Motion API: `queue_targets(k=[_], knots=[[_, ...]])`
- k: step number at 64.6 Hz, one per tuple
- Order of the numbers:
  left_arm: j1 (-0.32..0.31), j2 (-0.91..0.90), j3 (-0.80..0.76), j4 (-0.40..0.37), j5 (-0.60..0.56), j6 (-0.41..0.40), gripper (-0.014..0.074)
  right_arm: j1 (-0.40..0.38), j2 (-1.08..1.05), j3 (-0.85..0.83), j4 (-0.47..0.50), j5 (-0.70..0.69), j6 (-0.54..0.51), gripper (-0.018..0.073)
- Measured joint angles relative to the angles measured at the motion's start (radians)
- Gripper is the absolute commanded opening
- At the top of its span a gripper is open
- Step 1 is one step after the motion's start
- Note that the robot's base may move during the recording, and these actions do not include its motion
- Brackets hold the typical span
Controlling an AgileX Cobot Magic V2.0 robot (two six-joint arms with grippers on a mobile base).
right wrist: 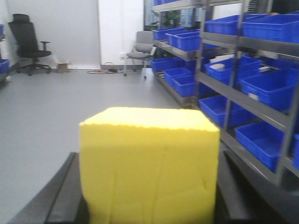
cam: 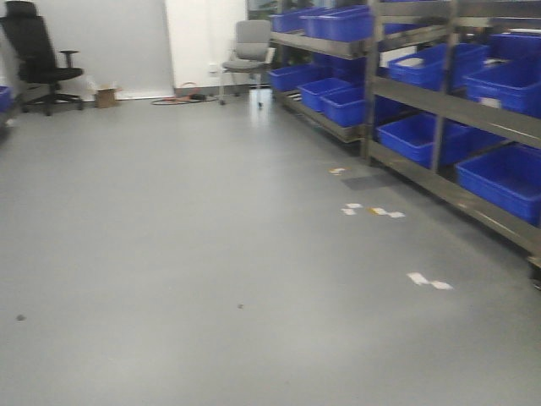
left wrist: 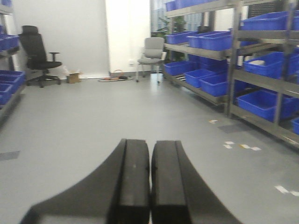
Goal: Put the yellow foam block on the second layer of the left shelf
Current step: 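Turn the base toward the shelving rack of blue bins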
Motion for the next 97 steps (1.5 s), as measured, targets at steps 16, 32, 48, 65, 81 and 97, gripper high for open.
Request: queue_targets(k=[16,32,48,65,81,97], knots=[[0.0,0.0,0.0,0.0,0.0,0.0,0.0124,0.0,0.0,0.0,0.0,0.0,0.0,0.0438],[0.0,0.0,0.0,0.0,0.0,0.0,0.0124,0.0,0.0,0.0,0.0,0.0,0.0,0.0438],[0.0,0.0,0.0,0.0,0.0,0.0,0.0124,0.0,0.0,0.0,0.0,0.0,0.0,0.0438],[0.0,0.0,0.0,0.0,0.0,0.0,0.0124,0.0,0.0,0.0,0.0,0.0,-0.002,0.0438],[0.0,0.0,0.0,0.0,0.0,0.0,0.0124,0.0,0.0,0.0,0.0,0.0,-0.002,0.0438],[0.0,0.0,0.0,0.0,0.0,0.0,0.0124,0.0,0.0,0.0,0.0,0.0,-0.002,0.0438]])
